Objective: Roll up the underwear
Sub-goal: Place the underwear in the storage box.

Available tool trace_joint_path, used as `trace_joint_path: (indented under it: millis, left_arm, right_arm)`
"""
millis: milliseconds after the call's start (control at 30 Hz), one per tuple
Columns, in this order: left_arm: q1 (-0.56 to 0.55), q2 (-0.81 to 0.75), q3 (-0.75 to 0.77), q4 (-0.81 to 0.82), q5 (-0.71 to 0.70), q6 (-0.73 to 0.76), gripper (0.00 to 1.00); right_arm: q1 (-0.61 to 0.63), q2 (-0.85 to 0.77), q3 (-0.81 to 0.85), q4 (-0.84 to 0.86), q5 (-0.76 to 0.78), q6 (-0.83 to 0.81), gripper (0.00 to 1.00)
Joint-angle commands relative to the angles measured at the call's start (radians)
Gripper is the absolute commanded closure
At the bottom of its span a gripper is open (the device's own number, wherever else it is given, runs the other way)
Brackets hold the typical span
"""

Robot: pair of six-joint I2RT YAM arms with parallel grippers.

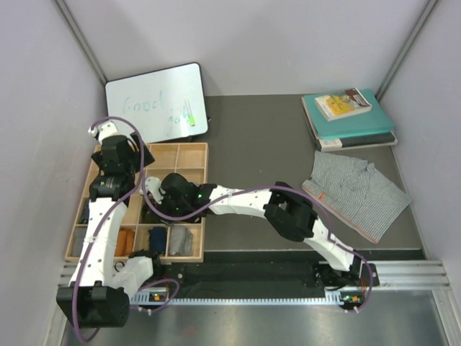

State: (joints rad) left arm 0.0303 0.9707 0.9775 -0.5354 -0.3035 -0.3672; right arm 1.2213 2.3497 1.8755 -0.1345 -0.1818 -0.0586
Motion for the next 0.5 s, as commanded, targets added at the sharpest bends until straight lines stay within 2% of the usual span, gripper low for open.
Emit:
trace_joint_path:
  millis: [0,200,467]
  left_arm:
    - [-0.001,-0.020,-0.008,0.057,0.006,0.008,0.01]
    - [-0.003,-0.017,-0.008,0.058,0.004,0.010,0.01]
    - [-0.003,-0.017,-0.011,0.058,-0.006,0.013,0.01]
  right_arm:
    - [0.032,-0.150,-0.082,0.077,0.001,0.008,0.29]
    - [0.032,-0.288,-0.208,0.183,0.002,0.031,0.16]
    - [0.012,-0.432,-0.404,0.280,0.070,0.048,0.13]
